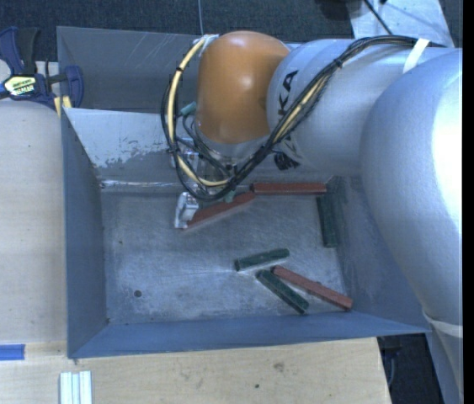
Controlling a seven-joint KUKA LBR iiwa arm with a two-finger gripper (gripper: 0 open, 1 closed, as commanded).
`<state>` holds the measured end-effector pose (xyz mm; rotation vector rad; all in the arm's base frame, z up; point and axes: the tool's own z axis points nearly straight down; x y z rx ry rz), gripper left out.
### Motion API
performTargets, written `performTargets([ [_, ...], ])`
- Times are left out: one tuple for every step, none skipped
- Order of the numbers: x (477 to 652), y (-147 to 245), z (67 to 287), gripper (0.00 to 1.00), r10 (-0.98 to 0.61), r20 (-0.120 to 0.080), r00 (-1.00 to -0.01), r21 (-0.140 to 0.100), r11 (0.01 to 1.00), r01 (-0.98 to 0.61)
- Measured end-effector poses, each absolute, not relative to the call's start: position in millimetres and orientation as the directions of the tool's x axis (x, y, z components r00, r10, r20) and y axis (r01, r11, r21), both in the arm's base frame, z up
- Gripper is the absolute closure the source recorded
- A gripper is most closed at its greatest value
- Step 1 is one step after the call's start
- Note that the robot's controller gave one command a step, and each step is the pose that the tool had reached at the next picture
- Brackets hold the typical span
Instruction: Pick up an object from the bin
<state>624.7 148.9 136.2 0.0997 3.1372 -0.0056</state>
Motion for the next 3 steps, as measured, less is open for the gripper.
performTargets([
  [621.7,99,79,1.00,-0.006,-0.025,-1.000,0.005,1.000,-0.006],
  [621.7,99,79,1.00,-0.006,-0.025,-1.000,0.005,1.000,-0.006],
  [628.0,76,231,1.00,-0.007,-0.007,-1.000,0.000,1.000,-0.007],
])
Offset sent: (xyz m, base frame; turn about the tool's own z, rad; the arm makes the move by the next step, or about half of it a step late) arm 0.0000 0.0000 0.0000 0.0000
